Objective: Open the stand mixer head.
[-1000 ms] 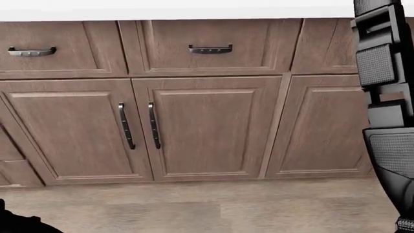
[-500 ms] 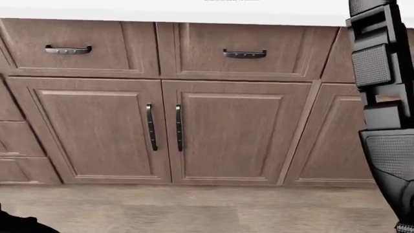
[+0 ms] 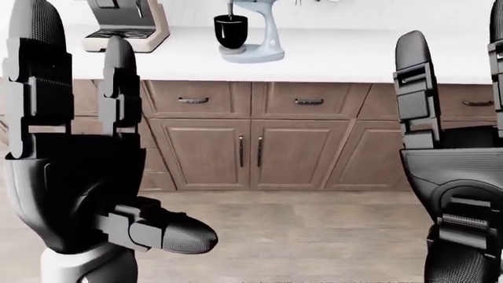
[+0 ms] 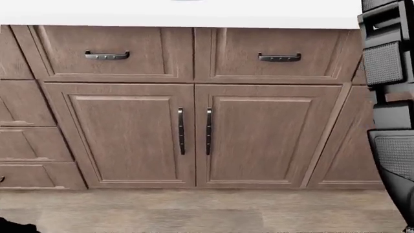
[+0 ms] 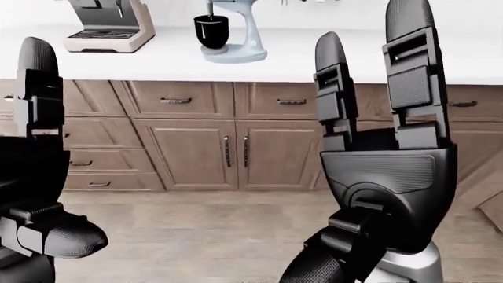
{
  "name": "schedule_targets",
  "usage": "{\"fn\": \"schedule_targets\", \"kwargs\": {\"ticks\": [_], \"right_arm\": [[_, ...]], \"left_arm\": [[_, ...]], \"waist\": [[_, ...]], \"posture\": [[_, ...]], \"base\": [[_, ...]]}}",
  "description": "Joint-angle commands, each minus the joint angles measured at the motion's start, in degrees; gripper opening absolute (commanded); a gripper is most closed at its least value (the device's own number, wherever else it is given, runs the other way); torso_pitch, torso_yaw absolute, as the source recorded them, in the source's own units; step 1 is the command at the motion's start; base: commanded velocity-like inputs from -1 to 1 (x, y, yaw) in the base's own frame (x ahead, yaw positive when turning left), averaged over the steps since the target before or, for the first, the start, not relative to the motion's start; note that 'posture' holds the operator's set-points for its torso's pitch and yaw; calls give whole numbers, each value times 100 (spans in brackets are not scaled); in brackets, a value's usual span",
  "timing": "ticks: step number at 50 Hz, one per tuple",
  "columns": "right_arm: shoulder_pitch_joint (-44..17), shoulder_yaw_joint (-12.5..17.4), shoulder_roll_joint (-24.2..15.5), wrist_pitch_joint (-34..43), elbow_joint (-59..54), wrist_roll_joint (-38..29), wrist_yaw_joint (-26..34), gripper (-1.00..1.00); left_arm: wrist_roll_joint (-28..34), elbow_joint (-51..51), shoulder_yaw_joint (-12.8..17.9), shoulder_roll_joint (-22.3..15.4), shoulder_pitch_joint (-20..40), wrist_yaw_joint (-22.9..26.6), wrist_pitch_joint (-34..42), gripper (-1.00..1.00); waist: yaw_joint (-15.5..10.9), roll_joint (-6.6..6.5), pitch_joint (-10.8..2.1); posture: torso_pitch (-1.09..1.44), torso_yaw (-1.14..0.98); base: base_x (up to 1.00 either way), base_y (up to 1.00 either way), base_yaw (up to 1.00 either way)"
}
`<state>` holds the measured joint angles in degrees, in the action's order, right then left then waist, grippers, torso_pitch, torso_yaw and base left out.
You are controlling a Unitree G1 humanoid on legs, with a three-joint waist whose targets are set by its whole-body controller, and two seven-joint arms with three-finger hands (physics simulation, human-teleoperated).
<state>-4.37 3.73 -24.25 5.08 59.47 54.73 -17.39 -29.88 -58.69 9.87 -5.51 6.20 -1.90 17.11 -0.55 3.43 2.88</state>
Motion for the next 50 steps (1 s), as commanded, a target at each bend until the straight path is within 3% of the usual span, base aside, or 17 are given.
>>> {"fn": "schedule_targets", "kwargs": {"ticks": [1,4,6,9,13,14,16,21,26,27,28,32,34,35,45,46,50], "right_arm": [[-91,64,-28,2,53,-15,2,100],[-129,137,-3,0,53,72,-28,100],[-127,134,-20,-16,53,84,-5,100],[-109,116,-29,6,53,67,0,100],[-151,184,24,99,53,111,-50,100],[-138,179,23,52,53,110,-15,100],[-136,175,12,54,53,103,-18,100],[-132,163,-28,52,53,140,-60,100],[-136,183,-8,23,53,144,-18,100],[-137,182,-9,26,53,120,-12,100],[-139,187,2,34,53,155,-25,100],[-147,175,48,133,53,88,-45,100],[-146,177,52,144,53,69,-40,100],[-161,200,68,166,53,84,-55,100],[-149,105,-4,33,53,50,-84,100],[-150,99,-11,-20,53,64,-91,100],[-139,59,-50,-2,53,63,-126,100]], "left_arm": [[9,-65,36,-20,80,-8,-71,100],[18,-61,27,-16,80,-5,-77,100],[8,-76,29,-18,87,-14,-64,100],[17,-76,24,-16,79,-6,-70,100],[24,-66,23,-9,66,5,-83,100],[26,-80,18,-10,65,5,-80,100],[32,-73,14,-5,59,12,-87,100],[27,-73,20,-6,61,14,-86,100],[31,-73,19,-5,57,18,-89,100],[25,-71,24,-5,60,14,-86,100],[24,-77,22,-7,60,13,-83,100],[14,-78,24,-8,63,6,-77,100],[9,-86,26,-11,66,3,-71,100],[8,-83,31,-14,69,2,-70,100],[-42,-117,57,-35,80,-25,-42,100],[-48,-120,64,-38,86,-33,-35,100],[-43,-108,56,-31,80,-29,-42,100]], "waist": [[-15,-44,-75],[-1,-137,-224],[47,-269,363],[53,-225,423],[51,-430,-170],[0,-387,-276],[-96,-242,249],[-192,353,-110],[-30,-117,-109],[42,-222,368],[64,-231,381],[31,-370,-308],[121,-726,-377],[79,-778,-34],[-23,190,144],[40,-80,254],[81,56,-60]], "posture": [[0,0],[0,0],[0,0],[0,0],[0,0],[0,0],[0,0],[0,0],[0,0],[0,0],[0,0],[0,0],[0,0],[0,0],[0,0],[0,0],[0,0]], "base": [[0,0,0],[18,0,0],[100,0,0],[100,0,0],[19,0,0],[100,0,0],[100,0,0],[64,0,0],[19,0,0],[100,0,0],[100,0,0],[49,0,0],[0,0,0],[0,0,0],[20,1,0],[91,10,0],[21,2,0]]}}
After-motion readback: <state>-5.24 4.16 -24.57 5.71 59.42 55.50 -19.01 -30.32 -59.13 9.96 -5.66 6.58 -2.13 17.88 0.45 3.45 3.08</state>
